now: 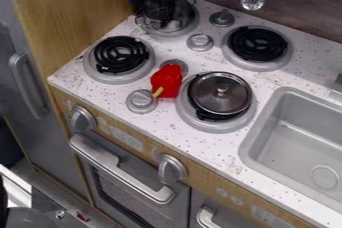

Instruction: Move the silver pot to the left top burner

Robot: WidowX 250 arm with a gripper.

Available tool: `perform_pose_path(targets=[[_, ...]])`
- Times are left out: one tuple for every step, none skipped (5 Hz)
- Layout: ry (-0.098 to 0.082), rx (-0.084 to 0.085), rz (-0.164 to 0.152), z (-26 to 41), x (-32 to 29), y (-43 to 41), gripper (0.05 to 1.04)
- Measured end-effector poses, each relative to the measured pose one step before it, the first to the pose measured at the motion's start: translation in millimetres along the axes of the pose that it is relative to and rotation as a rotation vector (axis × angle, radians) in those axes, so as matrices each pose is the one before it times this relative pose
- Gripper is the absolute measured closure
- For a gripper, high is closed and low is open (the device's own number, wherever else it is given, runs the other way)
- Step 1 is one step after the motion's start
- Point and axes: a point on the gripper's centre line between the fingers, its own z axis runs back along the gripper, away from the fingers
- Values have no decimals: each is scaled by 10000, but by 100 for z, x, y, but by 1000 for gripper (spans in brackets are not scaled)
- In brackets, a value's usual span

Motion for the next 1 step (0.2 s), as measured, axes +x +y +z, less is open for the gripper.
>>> perform_pose_path(targets=[[764, -220, 344, 654, -3420, -1196, 85]])
